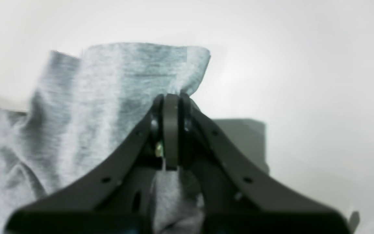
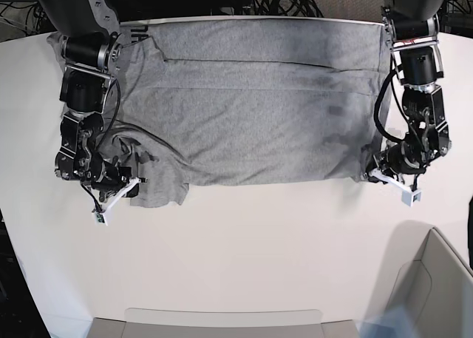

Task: Fold the T-shirt properly
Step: 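Grasp the hem corners with both grippers, then lift the hem with both grippers and fold it toward the collar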

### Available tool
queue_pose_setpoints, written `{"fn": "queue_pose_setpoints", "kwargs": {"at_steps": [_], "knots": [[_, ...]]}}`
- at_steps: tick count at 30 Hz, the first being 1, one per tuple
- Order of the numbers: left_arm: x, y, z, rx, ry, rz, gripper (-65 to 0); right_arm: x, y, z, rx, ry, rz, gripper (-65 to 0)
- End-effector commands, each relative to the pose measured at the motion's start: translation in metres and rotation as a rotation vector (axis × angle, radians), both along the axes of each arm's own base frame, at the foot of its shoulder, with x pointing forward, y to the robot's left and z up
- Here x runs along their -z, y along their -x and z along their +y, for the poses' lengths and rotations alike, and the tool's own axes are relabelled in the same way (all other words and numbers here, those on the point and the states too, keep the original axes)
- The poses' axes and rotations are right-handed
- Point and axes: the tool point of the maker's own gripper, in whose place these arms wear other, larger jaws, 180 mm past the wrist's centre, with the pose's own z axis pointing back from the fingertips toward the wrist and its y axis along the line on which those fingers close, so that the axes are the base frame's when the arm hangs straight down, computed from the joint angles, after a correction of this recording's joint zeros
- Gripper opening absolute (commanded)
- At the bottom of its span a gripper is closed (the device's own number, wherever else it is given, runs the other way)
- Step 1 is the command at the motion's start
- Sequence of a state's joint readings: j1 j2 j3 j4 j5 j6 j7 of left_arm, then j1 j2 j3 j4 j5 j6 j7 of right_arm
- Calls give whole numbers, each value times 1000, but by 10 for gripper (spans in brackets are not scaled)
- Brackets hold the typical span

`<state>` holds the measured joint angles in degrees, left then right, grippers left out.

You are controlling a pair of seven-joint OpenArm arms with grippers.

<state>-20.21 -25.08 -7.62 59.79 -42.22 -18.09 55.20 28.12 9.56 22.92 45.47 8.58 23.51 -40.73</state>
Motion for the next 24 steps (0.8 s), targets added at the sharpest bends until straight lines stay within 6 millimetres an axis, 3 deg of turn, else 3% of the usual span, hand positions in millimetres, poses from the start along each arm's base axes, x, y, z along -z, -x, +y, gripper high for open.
{"fn": "queue_pose_setpoints", "kwargs": {"at_steps": [1,5,12,16,18,24], "knots": [[-23,-15,8,-5,-11,-70,-650,-34,-26,-8,13,7,-95,-650],[-26,-14,17,-20,-21,-75,-650,-53,-41,-8,13,8,-137,-650],[-34,-14,35,-70,-14,-97,-650,-82,-64,13,-106,99,-180,-650],[-30,-8,32,-50,-3,-55,-650,-90,-67,15,-115,107,-199,-650],[-38,-10,29,-36,-13,-71,-650,-99,-68,16,-121,118,-226,-650],[-48,-2,23,2,-55,-107,-650,-115,-53,17,-158,196,-224,-650]]}}
